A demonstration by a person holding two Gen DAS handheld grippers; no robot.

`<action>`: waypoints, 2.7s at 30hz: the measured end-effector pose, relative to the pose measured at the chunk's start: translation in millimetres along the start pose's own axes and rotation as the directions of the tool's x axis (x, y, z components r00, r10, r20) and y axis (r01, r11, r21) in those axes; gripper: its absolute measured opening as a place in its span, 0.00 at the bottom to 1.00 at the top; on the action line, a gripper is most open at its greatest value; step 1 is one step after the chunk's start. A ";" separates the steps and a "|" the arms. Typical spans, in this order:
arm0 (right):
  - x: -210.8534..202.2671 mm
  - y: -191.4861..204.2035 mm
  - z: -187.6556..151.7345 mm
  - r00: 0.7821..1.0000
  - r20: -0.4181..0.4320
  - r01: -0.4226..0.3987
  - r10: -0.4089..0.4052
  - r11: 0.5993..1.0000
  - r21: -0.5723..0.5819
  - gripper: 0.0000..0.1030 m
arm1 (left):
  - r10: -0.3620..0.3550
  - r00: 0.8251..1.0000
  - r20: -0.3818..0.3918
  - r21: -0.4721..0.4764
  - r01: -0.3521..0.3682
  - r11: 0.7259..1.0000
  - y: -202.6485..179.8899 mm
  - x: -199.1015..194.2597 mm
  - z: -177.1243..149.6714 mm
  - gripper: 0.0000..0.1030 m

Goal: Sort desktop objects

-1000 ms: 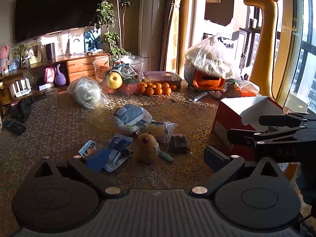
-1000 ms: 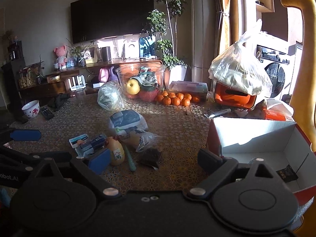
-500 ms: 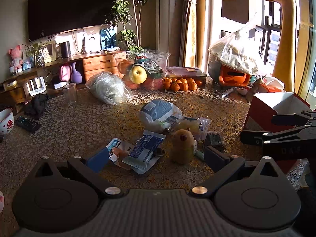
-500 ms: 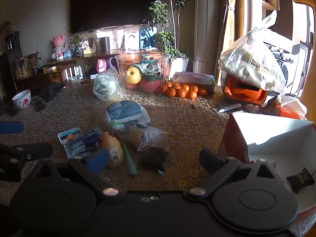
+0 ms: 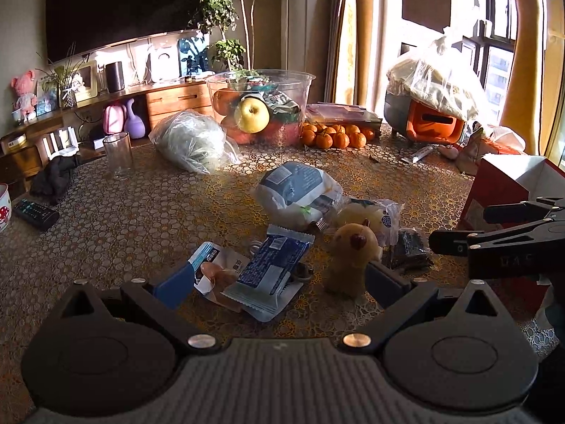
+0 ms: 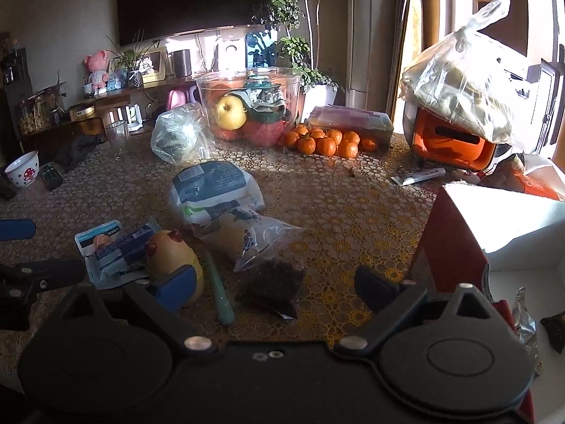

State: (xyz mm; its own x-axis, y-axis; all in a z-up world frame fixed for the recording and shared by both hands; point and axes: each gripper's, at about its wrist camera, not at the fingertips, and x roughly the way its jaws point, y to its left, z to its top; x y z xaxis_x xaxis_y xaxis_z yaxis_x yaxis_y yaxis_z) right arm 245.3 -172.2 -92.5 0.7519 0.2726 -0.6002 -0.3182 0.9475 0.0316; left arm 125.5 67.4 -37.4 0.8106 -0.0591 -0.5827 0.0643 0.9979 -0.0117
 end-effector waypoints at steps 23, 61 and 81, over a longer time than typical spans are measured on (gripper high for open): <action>56.6 -10.6 -4.8 0.996 -0.086 0.027 -0.023 0.999 0.040 0.82 | 0.024 1.000 -0.017 0.018 -0.023 1.000 10.5 62.6 2.7 0.99; 62.8 -9.1 -6.9 0.991 -0.135 -0.004 0.011 0.999 0.052 0.34 | -0.096 0.993 -0.074 -0.030 0.094 0.995 11.2 88.5 1.5 0.34; 24.8 -12.0 -6.1 0.994 -0.110 -0.013 0.018 0.999 0.042 0.12 | -0.049 0.998 -0.033 -0.043 0.048 0.998 1.7 42.1 6.6 0.34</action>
State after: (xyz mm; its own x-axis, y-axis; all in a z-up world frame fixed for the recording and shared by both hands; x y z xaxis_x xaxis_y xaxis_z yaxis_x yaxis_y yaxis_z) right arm 264.2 -177.8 -112.6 0.6784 0.2693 -0.6836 -0.3035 0.9500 0.0730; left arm 163.6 66.5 -56.6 0.7865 -0.1074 -0.6082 0.0783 0.9942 -0.0743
